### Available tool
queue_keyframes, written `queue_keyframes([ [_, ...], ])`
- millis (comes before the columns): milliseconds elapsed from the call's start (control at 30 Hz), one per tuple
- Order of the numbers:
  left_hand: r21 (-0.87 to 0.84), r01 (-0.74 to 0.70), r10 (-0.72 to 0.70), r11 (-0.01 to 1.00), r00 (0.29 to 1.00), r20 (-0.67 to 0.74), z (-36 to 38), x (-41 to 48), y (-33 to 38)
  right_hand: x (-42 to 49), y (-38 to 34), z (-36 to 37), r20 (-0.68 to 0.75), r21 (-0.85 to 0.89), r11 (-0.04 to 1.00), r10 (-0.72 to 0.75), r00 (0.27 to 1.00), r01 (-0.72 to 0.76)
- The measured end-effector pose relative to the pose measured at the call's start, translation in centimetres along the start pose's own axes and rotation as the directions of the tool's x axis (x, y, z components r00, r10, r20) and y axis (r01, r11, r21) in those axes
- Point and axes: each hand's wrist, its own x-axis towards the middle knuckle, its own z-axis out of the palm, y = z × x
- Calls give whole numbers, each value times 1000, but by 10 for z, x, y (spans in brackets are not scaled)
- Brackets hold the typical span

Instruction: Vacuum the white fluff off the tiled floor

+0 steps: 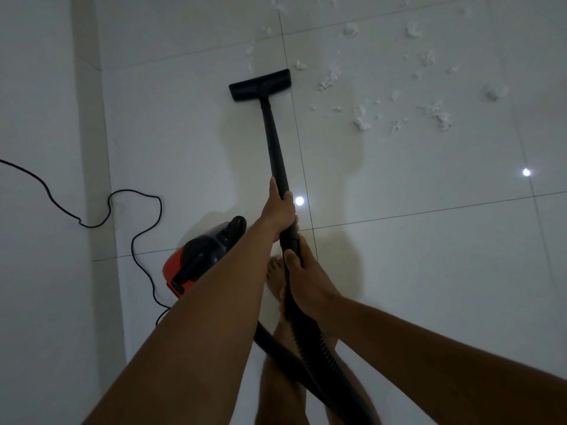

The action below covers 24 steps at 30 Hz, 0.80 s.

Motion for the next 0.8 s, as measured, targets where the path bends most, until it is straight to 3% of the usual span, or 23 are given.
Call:
queue_keyframes([
  [167, 191, -15, 21, 981, 999, -30, 0, -5, 2, 1, 0, 7, -36, -117, 993, 14, 999, -19],
  [433, 356, -22, 34, 934, 999, -30, -2, -9, 8, -1, 1, 10, -75, -130, 991, -24, 997, 15],
  [667, 328, -43, 55, 944, 998, -26, -3, -4, 3, 1, 0, 8, -69, -106, 994, -11, 998, 4],
  [800, 152, -40, 45, 988, 998, -32, -4, -3, -1, 2, 1, 10, -70, -98, 995, -19, 997, 12],
])
